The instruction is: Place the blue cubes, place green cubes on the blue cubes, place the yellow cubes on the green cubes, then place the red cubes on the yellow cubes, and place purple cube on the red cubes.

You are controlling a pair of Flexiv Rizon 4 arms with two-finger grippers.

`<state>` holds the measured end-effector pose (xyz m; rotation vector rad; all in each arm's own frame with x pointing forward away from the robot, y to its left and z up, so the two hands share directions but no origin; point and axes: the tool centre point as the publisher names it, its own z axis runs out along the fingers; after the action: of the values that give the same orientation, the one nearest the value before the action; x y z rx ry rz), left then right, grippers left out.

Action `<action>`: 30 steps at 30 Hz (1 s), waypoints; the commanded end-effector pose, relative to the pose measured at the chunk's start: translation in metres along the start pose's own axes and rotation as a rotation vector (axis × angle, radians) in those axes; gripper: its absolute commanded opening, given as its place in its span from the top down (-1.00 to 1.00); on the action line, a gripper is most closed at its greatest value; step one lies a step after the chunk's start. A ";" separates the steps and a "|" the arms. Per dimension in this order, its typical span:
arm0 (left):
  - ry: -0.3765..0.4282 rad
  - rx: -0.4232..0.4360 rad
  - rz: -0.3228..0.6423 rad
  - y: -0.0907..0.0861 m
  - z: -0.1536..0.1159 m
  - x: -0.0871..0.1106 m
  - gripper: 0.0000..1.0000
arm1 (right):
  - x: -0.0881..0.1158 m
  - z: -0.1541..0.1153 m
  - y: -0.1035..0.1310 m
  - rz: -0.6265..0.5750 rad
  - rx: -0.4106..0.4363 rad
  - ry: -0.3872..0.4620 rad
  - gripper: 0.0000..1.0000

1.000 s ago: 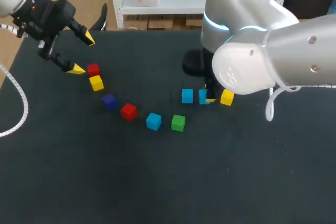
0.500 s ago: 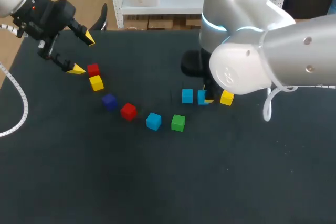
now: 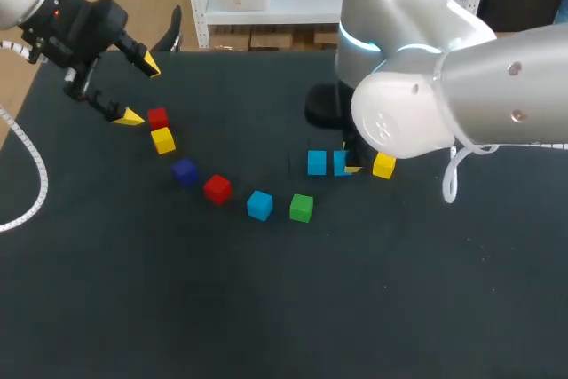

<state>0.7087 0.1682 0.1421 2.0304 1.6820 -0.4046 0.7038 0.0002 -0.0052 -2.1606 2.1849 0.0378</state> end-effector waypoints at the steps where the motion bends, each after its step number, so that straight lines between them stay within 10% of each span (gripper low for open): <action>1: -0.002 -0.002 0.003 -0.001 0.000 0.001 -1.00 | 0.000 0.001 -0.002 0.001 -0.004 -0.003 1.00; 30: -0.002 -0.002 0.003 -0.001 0.000 0.001 -1.00 | 0.000 0.002 -0.004 0.003 -0.007 -0.004 0.38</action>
<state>0.7087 0.1682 0.1421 2.0304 1.6820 -0.4046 0.7070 0.0001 -0.0071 -2.1570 2.1893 0.0450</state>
